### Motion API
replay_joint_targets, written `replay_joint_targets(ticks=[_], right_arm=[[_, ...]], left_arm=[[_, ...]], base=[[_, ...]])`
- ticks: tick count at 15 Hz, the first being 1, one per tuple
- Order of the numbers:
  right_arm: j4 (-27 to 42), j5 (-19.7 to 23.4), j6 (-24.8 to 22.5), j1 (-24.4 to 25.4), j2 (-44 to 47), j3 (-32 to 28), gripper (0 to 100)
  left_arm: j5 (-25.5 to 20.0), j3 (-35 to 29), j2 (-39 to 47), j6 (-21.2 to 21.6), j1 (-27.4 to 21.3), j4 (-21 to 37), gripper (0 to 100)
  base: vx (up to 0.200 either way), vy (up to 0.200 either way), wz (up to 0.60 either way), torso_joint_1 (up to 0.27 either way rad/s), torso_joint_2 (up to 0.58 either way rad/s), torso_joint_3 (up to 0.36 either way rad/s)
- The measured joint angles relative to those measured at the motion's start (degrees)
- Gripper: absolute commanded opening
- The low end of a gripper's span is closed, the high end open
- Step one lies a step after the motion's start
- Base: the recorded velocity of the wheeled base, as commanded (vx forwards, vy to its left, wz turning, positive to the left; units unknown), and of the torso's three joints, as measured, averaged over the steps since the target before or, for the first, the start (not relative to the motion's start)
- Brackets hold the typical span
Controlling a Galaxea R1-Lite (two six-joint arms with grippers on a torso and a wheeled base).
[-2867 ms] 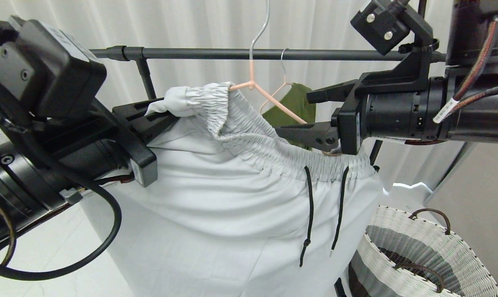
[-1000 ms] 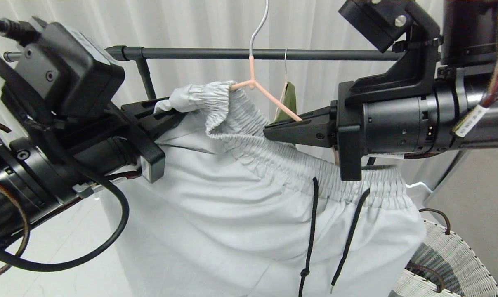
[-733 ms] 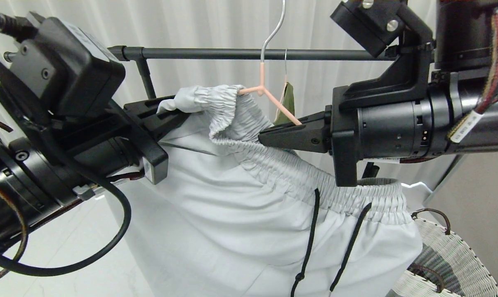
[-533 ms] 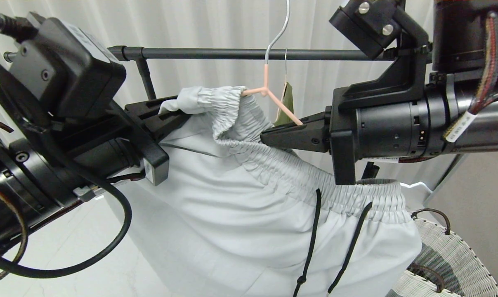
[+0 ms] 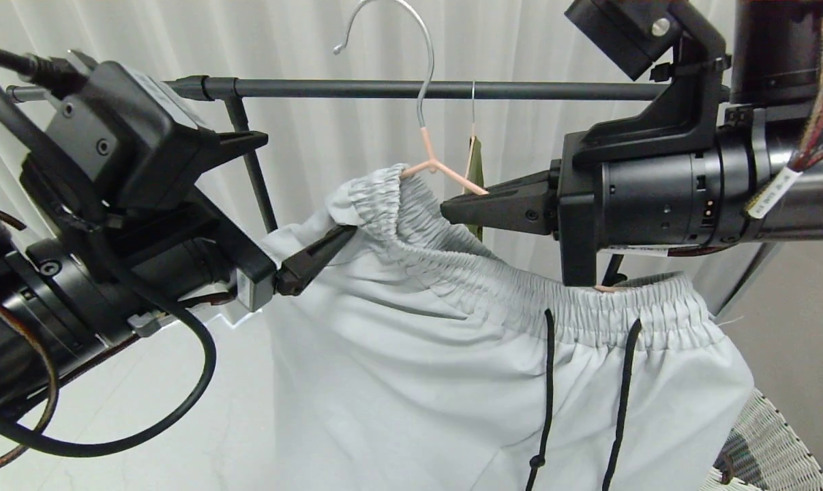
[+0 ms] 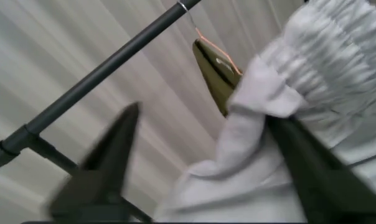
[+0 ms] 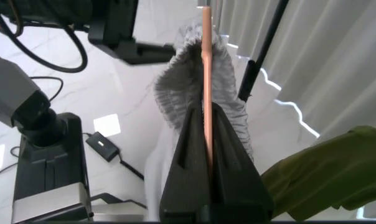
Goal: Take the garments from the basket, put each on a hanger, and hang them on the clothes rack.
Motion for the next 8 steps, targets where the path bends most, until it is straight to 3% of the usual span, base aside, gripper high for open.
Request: replay_joint_targets(ticks=[8], right_arm=[[-3.24,-0.41,0.05,-2.89,-0.69,0.21,0]], left_arm=[[-0.20,8.83,-4.95,-1.38,3.36,0.00,100]], base=[[0.000,0.000,0.00,0.000,0.00,0.000]])
